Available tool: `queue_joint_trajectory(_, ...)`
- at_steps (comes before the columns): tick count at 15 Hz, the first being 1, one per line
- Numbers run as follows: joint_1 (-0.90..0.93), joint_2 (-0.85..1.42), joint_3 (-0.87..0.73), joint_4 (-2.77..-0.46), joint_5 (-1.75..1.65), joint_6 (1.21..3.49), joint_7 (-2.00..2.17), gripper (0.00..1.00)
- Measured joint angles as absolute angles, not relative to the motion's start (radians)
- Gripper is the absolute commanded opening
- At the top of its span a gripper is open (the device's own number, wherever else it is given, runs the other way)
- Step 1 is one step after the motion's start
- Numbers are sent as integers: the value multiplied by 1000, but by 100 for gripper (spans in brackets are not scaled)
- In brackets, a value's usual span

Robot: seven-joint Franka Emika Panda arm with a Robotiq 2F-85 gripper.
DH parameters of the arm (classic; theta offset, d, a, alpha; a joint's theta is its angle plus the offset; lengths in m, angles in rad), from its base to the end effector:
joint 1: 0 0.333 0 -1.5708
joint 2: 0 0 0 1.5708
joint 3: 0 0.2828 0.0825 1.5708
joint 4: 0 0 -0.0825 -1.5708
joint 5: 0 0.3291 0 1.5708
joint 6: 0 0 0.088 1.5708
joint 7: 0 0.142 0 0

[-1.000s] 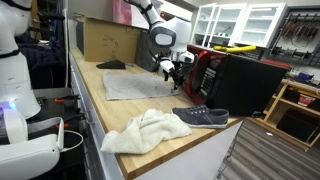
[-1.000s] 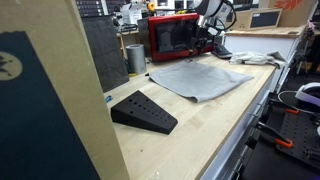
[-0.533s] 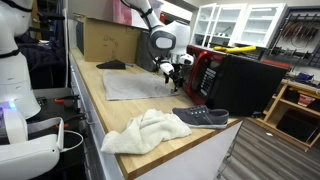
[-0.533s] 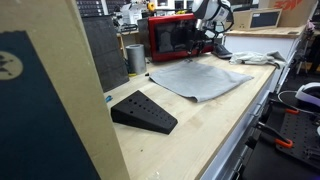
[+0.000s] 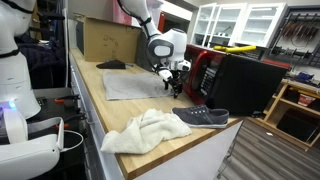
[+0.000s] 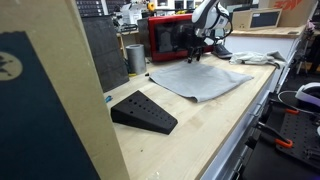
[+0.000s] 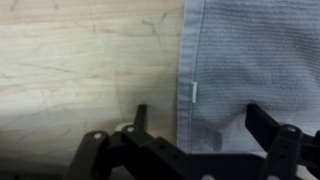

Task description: Fold the grey towel once from top to bottom and twice from right to left.

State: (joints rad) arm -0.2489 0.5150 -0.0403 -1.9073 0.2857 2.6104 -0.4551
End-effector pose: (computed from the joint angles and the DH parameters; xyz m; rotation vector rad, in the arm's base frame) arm 0.5778 -0.1721 0.2224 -3.0509 0.0916 -0.3519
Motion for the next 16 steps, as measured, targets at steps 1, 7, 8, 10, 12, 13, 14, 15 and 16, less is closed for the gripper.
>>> queue_joint_trajectory(1,-252,528,-38,-1908,282,2628,-448,74)
queue_joint_trajectory(7,-258,538,-15,-1910,279,2654,-401,28)
queue_joint_trajectory(8,-259,537,-9,-1910,279,2655,-398,21)
queue_joint_trajectory(10,-260,534,1,-1915,279,2656,-390,6)
queue_joint_trajectory(12,-263,523,13,-1929,280,2664,-389,0)
queue_joint_trajectory(13,-265,513,21,-1941,280,2670,-389,0)
queue_joint_trajectory(14,-269,499,29,-1956,282,2673,-389,0)
queue_joint_trajectory(15,-274,482,40,-1976,284,2680,-389,0)
queue_joint_trajectory(16,-279,460,50,-2000,285,2693,-390,0)
